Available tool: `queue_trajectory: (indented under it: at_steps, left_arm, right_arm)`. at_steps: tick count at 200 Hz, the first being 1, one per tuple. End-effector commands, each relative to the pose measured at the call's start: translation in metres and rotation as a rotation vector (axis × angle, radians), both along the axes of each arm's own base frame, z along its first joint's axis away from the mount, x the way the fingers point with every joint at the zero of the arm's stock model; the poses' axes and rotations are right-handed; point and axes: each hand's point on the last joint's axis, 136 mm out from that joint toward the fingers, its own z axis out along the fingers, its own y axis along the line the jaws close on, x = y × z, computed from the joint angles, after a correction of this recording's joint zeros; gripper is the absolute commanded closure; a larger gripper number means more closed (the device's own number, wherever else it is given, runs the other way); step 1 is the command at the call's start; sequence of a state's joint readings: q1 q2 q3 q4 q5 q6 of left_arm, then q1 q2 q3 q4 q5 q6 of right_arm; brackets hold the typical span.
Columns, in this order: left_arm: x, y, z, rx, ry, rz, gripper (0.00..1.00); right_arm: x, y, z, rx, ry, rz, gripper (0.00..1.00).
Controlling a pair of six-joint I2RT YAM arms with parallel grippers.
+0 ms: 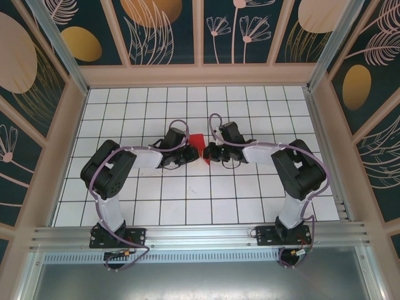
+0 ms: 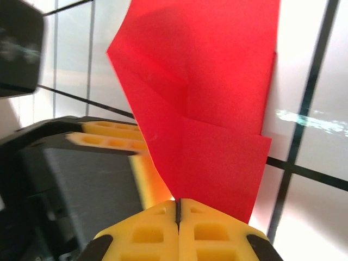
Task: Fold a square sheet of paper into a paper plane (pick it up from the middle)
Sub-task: Fold the wing for the fifth time at the center of the table.
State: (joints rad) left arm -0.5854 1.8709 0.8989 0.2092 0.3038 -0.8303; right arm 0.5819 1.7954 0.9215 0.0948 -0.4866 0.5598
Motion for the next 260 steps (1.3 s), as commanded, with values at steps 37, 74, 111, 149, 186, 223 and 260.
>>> queue_trajectory:
  at_steps: [37,74,111,149,186,223,260]
  left_arm:
    - [-0.001,0.035,0.015,0.069,-0.087,0.104,0.74]
    - [0.002,0.018,0.05,-0.069,-0.188,0.057,0.72]
    - [0.003,-0.003,0.067,-0.203,-0.217,0.001,0.71]
    - [0.008,-0.011,0.052,-0.199,-0.193,-0.025,0.72]
    - [0.015,-0.013,0.036,-0.168,-0.16,-0.013,0.74]
    - [0.02,-0.013,0.025,-0.139,-0.135,0.002,0.75]
    - [0.022,-0.011,0.013,-0.098,-0.099,0.015,0.75]
  right_arm:
    - [-0.006,0.001,-0.004,0.103,0.058,0.005,1.0]
    - [-0.015,0.004,0.005,0.241,0.1,0.028,1.0]
    - [-0.018,0.003,0.005,0.316,0.145,0.011,1.0]
    - [-0.02,-0.004,-0.003,0.337,0.186,-0.023,1.0]
    - [-0.021,-0.01,-0.011,0.328,0.206,-0.047,1.0]
    - [-0.023,-0.013,-0.019,0.305,0.224,-0.05,1.0]
    - [-0.023,-0.014,-0.023,0.283,0.226,-0.044,0.98]
